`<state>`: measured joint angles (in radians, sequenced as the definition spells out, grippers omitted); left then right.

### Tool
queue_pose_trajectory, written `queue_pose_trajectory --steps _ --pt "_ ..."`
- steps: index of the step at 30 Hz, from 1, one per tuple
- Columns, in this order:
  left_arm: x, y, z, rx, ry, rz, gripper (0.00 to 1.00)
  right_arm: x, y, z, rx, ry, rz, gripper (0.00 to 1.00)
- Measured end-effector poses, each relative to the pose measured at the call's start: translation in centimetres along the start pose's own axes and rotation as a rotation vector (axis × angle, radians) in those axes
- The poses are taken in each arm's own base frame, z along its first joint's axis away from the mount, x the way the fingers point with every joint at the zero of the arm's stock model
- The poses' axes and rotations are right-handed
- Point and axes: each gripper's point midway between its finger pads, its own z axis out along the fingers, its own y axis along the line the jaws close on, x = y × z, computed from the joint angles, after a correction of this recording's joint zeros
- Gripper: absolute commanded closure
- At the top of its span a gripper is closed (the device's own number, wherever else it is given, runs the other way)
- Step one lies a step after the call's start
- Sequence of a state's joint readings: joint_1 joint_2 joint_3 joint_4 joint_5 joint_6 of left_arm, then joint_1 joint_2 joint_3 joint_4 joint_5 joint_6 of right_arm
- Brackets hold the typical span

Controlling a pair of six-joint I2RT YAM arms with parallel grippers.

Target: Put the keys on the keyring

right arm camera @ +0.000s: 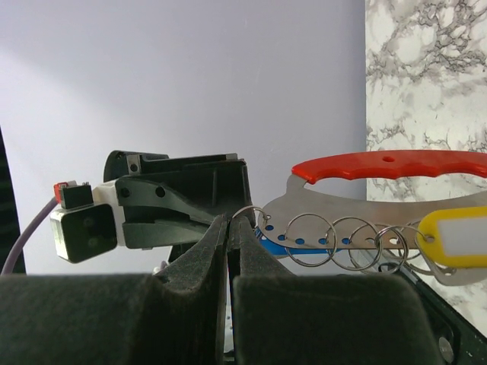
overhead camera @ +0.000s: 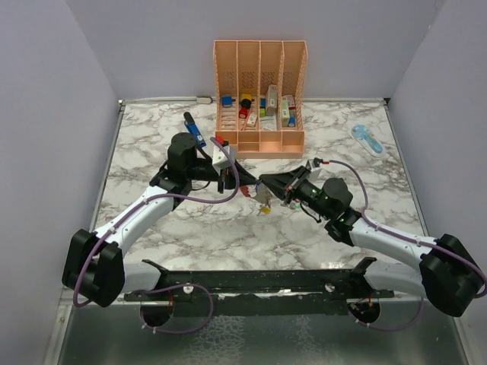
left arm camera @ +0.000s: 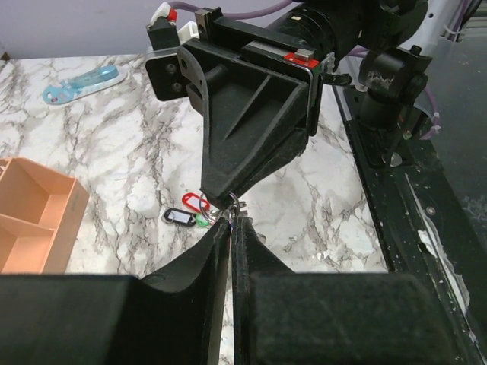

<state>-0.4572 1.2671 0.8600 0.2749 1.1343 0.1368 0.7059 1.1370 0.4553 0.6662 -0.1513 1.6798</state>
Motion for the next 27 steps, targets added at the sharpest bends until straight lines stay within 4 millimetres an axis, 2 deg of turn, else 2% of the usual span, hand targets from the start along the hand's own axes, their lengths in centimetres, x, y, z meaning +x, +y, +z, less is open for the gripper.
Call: queue_pose_trajectory --steps 2,13,20,27 --pt "0.0 -0.2 0.0 0.013 -0.001 -0.003 1.00 0.0 0.1 0.0 -0.004 0.000 0.002 0.99" --pt "0.3 -0.5 -0.1 0.032 0.004 0.006 1.00 0.3 0.3 0.2 -0.026 0.022 0.042 0.99" --pt "1.1 -0.5 -0.2 0.030 0.027 0.026 1.00 0.7 -0.3 0.3 -0.031 0.054 0.081 0.99" --pt "1.9 -0.1 -0.4 0.010 0.054 0.051 1.00 1.2 0.1 0.0 -0.048 0.081 0.098 0.99"
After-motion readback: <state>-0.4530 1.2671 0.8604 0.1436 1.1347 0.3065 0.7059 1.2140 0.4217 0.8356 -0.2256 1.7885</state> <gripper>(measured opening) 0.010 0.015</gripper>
